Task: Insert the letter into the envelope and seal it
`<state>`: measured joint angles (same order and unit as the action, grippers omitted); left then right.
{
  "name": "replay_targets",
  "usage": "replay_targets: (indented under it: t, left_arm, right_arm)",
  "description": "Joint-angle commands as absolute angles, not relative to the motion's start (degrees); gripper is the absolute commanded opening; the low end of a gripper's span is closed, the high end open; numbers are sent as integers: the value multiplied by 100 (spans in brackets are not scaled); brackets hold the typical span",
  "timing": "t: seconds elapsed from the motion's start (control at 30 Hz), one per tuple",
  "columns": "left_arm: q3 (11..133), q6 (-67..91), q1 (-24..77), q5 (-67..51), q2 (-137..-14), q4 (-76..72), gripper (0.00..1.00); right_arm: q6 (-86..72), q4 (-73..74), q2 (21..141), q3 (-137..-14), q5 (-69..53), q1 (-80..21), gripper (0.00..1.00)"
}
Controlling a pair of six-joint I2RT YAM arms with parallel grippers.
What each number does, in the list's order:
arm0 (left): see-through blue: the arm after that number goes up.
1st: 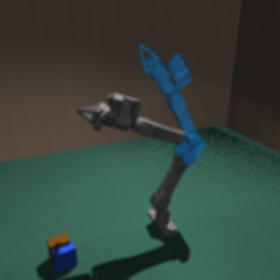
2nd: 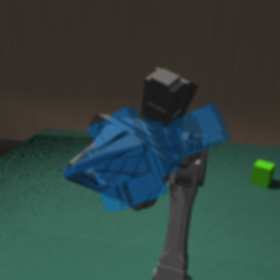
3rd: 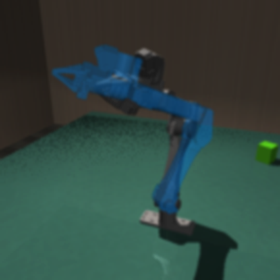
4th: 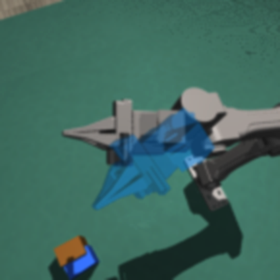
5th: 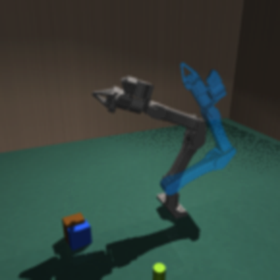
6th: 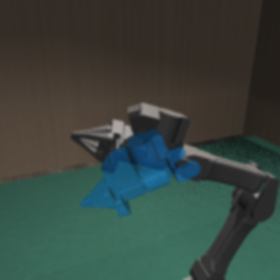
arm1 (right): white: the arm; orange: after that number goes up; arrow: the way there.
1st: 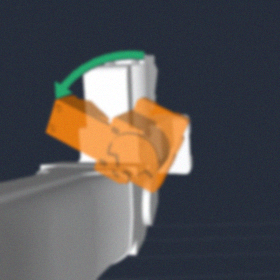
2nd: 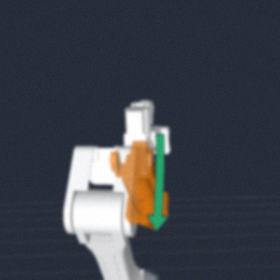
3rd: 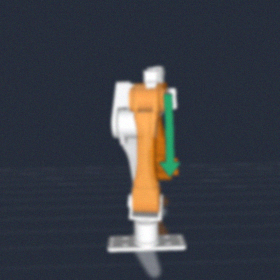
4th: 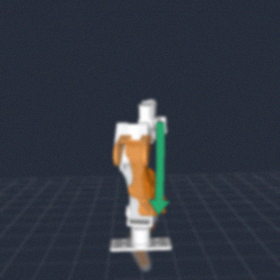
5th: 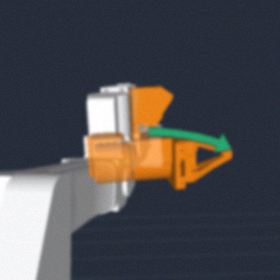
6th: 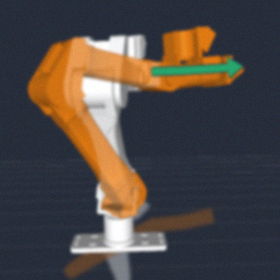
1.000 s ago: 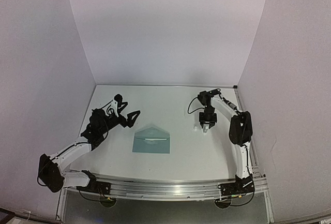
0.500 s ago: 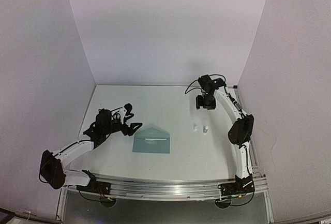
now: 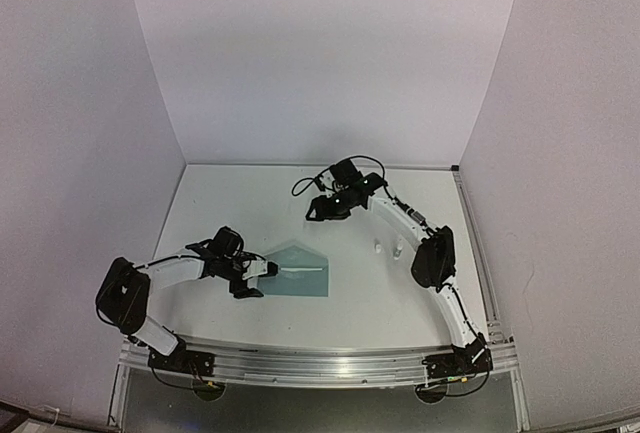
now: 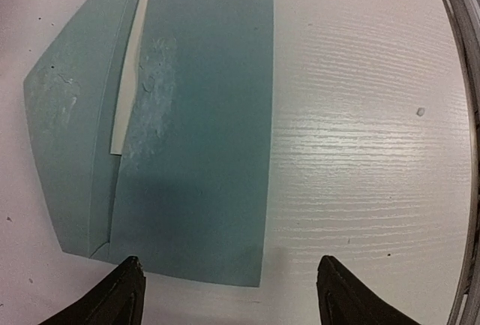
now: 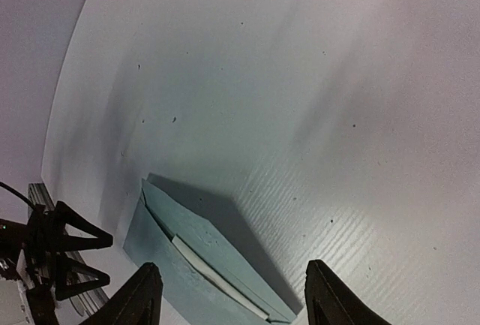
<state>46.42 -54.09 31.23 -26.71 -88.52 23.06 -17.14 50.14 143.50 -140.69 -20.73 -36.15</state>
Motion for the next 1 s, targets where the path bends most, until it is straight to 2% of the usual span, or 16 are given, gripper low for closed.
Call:
replay_targets:
  t: [0.0, 0.1, 0.2, 0.33, 0.43, 0.5, 0.77, 0.87, 0.97]
  left_arm:
    - [4961, -6118, 3164, -2761, -9291, 2229, 80]
    - [4901, -6172, 3208, -2624, -9460, 2014, 78]
    - [5003, -6206, 3268, -2550, -9593, 2099, 74]
    - [5061, -6393, 3386, -2420, -9724, 2284, 69]
    - [5124, -6446, 3520, -2175, -9891, 2390, 63]
    - [5233, -6448, 3576, -2052, -10030, 2555, 58]
    - [5343, -6483, 3595, -1924, -10163, 2784, 52]
    - [5387, -6500, 3595, -1823, -10257, 2820, 49]
    - [5480, -6442, 3591, -1732, -10375, 2880, 45]
  right_arm:
    - [-2071, 4121, 14971, -14201, -2856, -3554, 63]
    - [-2346, 3897, 15350, -14311, -3131, -3564, 60]
    - [-2665, 3603, 15528, -14270, -3176, -3568, 52]
    - [-3017, 3221, 15587, -14062, -3154, -3568, 37]
    - [-3139, 3104, 15674, -13938, -3331, -3579, 24]
    - [-3154, 3068, 15682, -13782, -3422, -3610, 18]
    - [-3149, 2926, 15739, -13323, -3816, -3718, 6]
    - [-3109, 2858, 15853, -13517, -4407, -3728, 1]
    - [-2863, 2812, 15855, -13498, -5099, -3737, 0]
